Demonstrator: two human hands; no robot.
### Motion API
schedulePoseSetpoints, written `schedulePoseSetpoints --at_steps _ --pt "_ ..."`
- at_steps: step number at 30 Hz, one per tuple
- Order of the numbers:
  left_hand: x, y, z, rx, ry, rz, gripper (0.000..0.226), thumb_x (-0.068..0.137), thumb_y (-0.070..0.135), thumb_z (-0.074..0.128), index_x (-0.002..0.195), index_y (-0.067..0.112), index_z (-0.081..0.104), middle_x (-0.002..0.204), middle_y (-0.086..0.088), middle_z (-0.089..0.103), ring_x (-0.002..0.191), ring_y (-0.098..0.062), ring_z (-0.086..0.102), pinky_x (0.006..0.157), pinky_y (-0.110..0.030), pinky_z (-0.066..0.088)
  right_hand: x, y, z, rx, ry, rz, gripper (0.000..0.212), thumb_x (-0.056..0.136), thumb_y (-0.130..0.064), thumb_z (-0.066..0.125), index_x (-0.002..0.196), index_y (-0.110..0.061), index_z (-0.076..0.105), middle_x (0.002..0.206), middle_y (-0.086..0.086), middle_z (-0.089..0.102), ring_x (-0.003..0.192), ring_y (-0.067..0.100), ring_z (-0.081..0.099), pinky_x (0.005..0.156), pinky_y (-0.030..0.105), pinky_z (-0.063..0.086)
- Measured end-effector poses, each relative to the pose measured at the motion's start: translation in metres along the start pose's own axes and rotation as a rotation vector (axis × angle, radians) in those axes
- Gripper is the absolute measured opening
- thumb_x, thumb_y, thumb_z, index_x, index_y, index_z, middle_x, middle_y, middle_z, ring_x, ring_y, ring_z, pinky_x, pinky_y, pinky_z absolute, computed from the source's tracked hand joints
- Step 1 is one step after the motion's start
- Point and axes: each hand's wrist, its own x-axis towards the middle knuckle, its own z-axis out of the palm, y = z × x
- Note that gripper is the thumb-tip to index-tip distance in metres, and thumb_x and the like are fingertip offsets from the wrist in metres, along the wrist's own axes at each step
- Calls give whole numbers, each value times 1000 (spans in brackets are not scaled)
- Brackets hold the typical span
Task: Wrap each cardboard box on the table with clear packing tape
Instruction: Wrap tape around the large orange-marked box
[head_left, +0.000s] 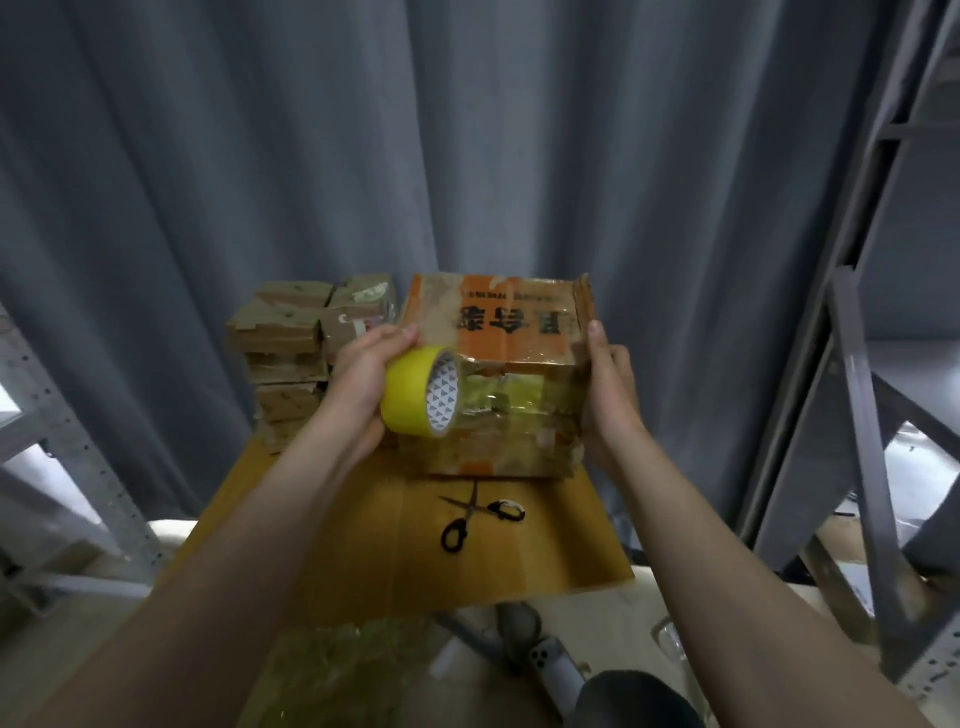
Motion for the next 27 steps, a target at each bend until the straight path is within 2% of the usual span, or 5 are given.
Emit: schedulePoseSetpoints --at_steps 4,8,16,21,27 --pt "-29 18 -33 0 50 68 17 96 16 64 79 15 60 72 -1 71 64 -17 69 62 -28 57 -34 -6 28 28 20 -84 32 100 -52 59 93 -21 55 96 -6 67 91 15 64 80 37 51" --pt "-58 20 -75 -46 117 42 16 94 19 67 79 14 62 84 -10 72 78 -27 70 85 -44 56 -70 -9 60 43 -33 -137 26 101 -40 62 98 -14 57 96 -3 67 90 16 65 79 36 53" --pt "-111 35 -115 -201 62 26 15 91 20 65 78 15 59 78 -7 71 71 -21 71 54 -32 60 -121 -8 88 45 92 -279 25 104 -35 57 97 -12 51 91 -4 58 80 9 55 72 30 43" --pt "-131 27 -123 -187 28 -33 15 83 24 70 85 12 61 83 -10 72 76 -24 72 80 -43 59 -140 -6 90 76 173 -274 26 103 -39 57 90 -17 51 88 -6 57 80 10 56 73 30 44" --pt "-148 32 -147 -184 48 -21 14 89 21 67 81 13 59 79 -8 71 71 -21 71 64 -33 61 -164 -8 100 104 137 -319 27 102 -39 59 87 -18 52 84 -8 58 76 5 56 72 27 44"
